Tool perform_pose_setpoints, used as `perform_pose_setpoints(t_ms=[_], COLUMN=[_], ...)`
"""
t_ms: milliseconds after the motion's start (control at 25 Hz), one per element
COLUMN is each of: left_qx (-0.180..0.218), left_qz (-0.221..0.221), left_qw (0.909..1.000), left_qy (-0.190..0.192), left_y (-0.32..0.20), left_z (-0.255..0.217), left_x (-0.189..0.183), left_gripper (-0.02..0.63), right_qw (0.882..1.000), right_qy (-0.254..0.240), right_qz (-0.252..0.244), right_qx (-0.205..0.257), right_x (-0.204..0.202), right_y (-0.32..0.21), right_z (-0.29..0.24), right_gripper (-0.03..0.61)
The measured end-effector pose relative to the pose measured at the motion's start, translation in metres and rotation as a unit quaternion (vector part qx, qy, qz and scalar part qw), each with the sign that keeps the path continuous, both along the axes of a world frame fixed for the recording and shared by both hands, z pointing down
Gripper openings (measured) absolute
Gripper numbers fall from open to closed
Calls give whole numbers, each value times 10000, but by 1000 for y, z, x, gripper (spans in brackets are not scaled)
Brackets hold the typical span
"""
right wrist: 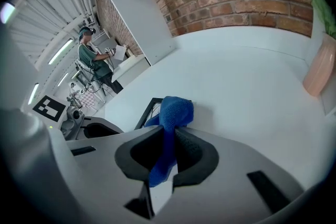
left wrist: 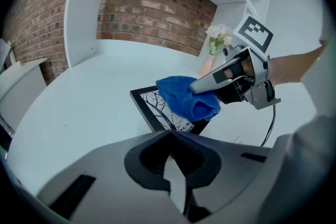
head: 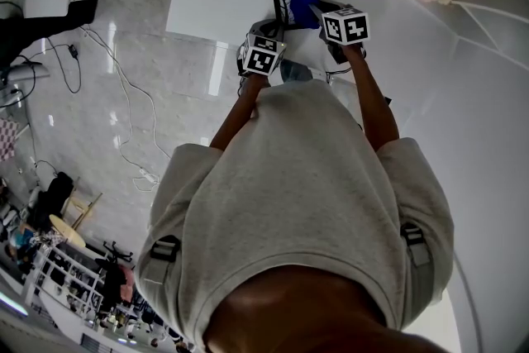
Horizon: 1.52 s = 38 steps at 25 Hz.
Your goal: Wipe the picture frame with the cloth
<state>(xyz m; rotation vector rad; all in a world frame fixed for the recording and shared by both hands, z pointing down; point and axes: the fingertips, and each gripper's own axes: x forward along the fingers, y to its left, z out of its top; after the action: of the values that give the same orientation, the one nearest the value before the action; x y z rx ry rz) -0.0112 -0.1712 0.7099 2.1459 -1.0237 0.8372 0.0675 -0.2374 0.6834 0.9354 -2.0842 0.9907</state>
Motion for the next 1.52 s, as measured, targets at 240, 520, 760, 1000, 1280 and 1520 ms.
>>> perform_pose_setpoints(t_ms=[240, 520, 760, 1000, 1280, 1520], left_qx=[15, 103, 74, -16, 13, 35], left_qz=[17, 99, 269, 132, 113, 107], left_qw=[10000, 9999, 9994, 9998, 9998, 9999], left_qy=[-3, -37, -193, -169, -130, -132], left_y=[0, 2, 24, 28, 27, 28], left_z=[-1, -6, -6, 1, 0, 2], left_x=[-1, 0, -2, -2, -2, -1], left_gripper=[17, 17, 17, 17, 17, 17], right_qw=[9996, 9990, 9993, 9981, 9920, 9914], right_qy=[92, 61, 5, -441, -870, -717], right_qz=[254, 430, 295, -59, -848, -1096], right_qx=[36, 132, 212, 434, 346, -37], right_x=[25, 40, 32, 3, -56, -64], right_y=[0, 1, 10, 18, 44, 60], right_z=[-6, -14, -20, -50, -72, -43], right_gripper=[61, 61, 61, 61, 61, 61])
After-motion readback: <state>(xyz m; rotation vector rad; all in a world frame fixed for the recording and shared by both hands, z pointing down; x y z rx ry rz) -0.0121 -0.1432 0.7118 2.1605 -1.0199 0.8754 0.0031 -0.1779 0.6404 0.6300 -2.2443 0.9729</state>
